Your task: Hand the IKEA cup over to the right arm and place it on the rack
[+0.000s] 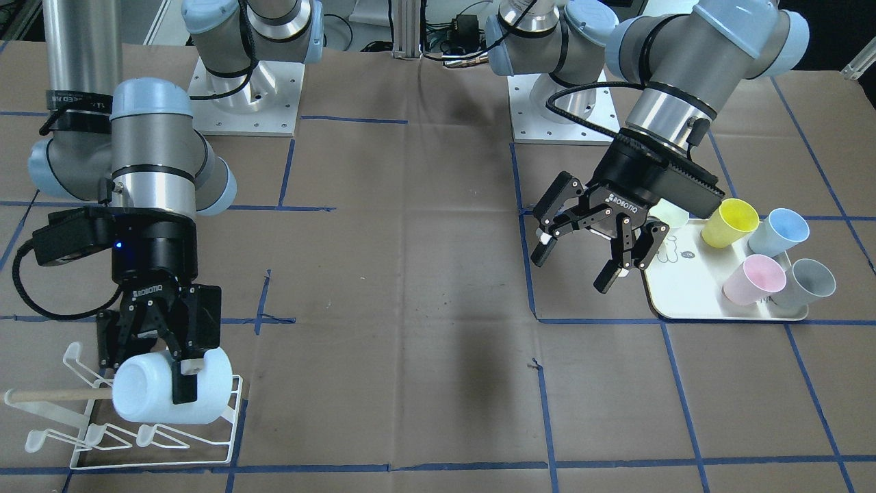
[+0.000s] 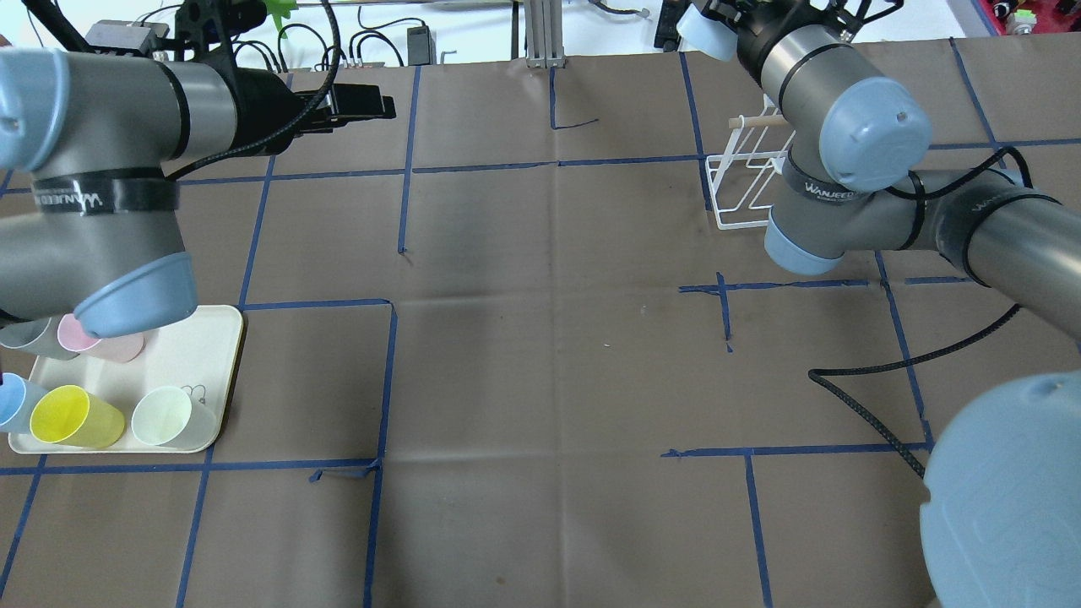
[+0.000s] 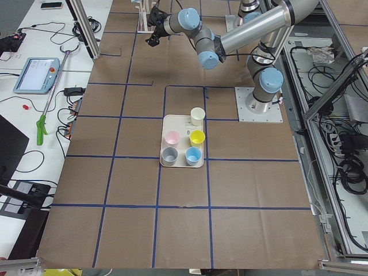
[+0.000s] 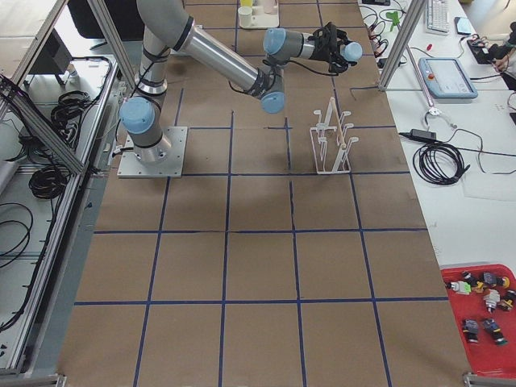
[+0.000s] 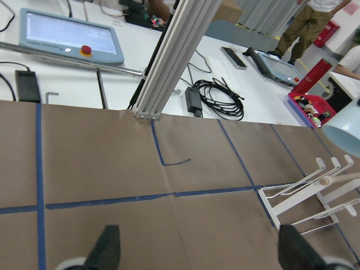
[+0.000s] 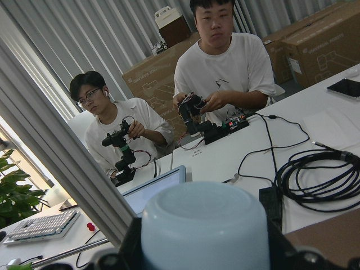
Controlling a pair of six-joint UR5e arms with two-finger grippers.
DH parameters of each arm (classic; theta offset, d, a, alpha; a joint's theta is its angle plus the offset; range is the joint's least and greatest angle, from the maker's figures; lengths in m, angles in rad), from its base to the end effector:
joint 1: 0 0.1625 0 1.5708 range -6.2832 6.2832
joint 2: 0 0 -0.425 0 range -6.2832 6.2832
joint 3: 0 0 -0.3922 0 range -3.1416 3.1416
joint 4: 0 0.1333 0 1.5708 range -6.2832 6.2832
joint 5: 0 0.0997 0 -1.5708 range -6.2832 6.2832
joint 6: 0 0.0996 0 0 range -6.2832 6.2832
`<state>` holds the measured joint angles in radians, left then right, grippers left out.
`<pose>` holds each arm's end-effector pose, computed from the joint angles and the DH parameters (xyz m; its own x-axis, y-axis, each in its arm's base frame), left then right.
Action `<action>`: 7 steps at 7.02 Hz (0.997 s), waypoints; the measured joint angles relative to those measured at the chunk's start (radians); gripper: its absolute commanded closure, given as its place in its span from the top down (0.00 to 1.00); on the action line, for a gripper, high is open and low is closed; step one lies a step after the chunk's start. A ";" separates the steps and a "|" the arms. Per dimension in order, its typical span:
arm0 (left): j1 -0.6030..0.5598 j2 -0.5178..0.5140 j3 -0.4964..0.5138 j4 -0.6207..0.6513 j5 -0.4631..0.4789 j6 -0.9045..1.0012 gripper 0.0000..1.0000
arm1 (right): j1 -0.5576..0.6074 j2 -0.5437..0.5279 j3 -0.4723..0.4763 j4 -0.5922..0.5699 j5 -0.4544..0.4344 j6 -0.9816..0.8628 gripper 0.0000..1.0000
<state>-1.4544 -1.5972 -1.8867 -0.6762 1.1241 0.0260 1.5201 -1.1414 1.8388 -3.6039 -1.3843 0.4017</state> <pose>-0.1156 -0.5297 0.4315 -0.9244 0.1423 0.3540 -0.0749 0.8422 -0.5340 0.1214 -0.6029 0.3712 -0.9071 -0.0290 -0.4200 0.3981 0.2651 -0.8782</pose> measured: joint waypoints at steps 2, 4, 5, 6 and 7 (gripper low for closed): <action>-0.080 0.001 0.171 -0.406 0.257 0.000 0.99 | -0.033 0.078 0.000 -0.165 -0.017 -0.157 0.27; -0.105 0.008 0.281 -0.729 0.404 0.000 0.99 | -0.070 0.119 0.001 -0.227 -0.015 -0.260 0.27; -0.108 0.015 0.307 -0.823 0.443 -0.001 0.99 | -0.086 0.131 0.003 -0.230 -0.010 -0.306 0.27; -0.109 0.021 0.320 -0.872 0.463 -0.001 0.99 | -0.093 0.145 0.005 -0.230 -0.008 -0.334 0.27; -0.110 0.026 0.317 -0.890 0.471 -0.001 0.99 | -0.096 0.162 0.007 -0.230 -0.006 -0.345 0.27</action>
<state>-1.5642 -1.5714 -1.5701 -1.5661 1.5953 0.0246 1.4242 -0.9794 1.8455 -3.8337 -1.3907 0.0564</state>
